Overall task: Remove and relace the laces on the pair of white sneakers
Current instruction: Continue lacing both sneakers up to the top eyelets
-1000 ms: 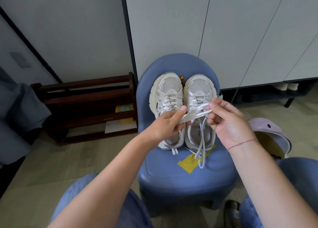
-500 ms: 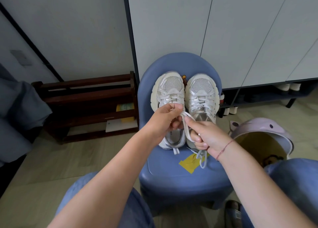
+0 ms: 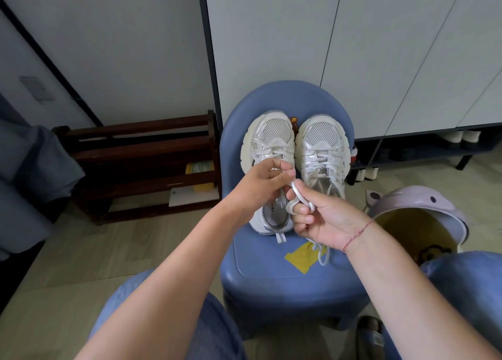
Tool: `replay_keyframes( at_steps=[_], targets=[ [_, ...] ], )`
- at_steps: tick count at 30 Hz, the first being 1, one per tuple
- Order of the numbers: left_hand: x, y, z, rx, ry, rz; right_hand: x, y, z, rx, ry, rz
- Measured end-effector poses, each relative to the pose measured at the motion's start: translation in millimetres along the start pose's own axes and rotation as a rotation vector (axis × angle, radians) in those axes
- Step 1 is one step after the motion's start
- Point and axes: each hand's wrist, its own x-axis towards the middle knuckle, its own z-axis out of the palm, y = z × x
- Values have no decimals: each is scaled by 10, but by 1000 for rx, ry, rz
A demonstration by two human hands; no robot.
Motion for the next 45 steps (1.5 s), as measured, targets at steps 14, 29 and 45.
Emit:
replay_keyframes(
  at_steps=[14, 29, 45],
  targets=[
    [138, 23, -185, 119, 289, 124, 134, 335, 24, -481, 372, -310],
    [603, -236, -77, 237, 610, -13, 376, 392, 134, 157, 332, -134],
    [594, -227, -182, 271, 549, -31, 129, 516, -71, -300, 74, -369]
  ],
)
